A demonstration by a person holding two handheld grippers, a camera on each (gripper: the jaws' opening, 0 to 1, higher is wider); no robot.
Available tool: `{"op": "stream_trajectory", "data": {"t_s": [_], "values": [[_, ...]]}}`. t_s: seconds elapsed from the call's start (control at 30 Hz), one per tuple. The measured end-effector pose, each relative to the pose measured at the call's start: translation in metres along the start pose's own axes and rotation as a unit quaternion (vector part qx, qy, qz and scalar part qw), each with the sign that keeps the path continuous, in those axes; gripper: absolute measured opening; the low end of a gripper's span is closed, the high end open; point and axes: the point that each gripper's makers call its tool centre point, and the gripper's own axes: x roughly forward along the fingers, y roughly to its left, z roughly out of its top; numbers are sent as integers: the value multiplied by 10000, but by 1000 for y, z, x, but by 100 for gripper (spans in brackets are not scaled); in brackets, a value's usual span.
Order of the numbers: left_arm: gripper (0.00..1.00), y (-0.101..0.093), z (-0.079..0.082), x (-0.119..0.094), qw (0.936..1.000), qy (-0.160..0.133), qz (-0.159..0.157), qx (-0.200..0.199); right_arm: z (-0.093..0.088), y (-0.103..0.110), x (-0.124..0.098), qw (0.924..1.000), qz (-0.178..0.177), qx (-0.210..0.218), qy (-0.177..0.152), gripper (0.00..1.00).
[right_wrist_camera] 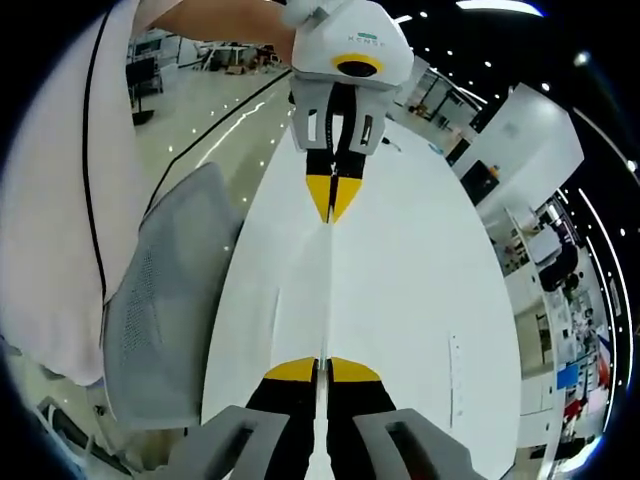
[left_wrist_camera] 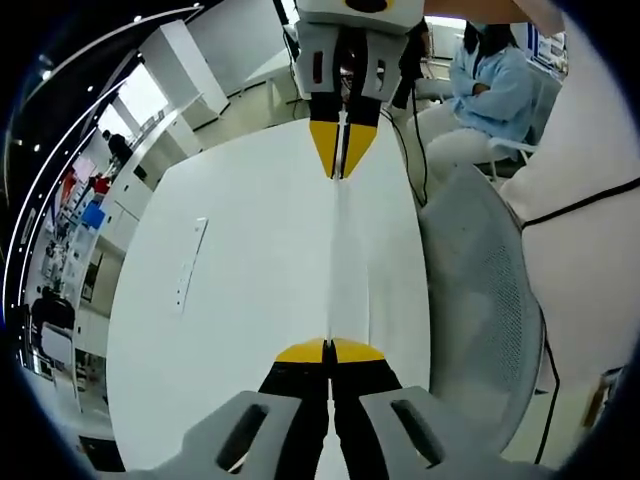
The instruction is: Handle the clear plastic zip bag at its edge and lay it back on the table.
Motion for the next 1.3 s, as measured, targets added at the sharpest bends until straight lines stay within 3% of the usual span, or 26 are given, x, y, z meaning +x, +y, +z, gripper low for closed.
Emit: {"op": "stream_trajectory", "data": {"t_s": [0.53,0.93,1.3], "values": [[0,-3,1,-2,9999,51,96,121,1,2,4,9999,53,132,36,0],[0,-3,3,-2,9996,40,159,234,22,-6,2,9967,124,699,-397,6],[0,-2,3,-2,9994,34,202,285,31,-12,3,9954,116,800,-507,6]]}}
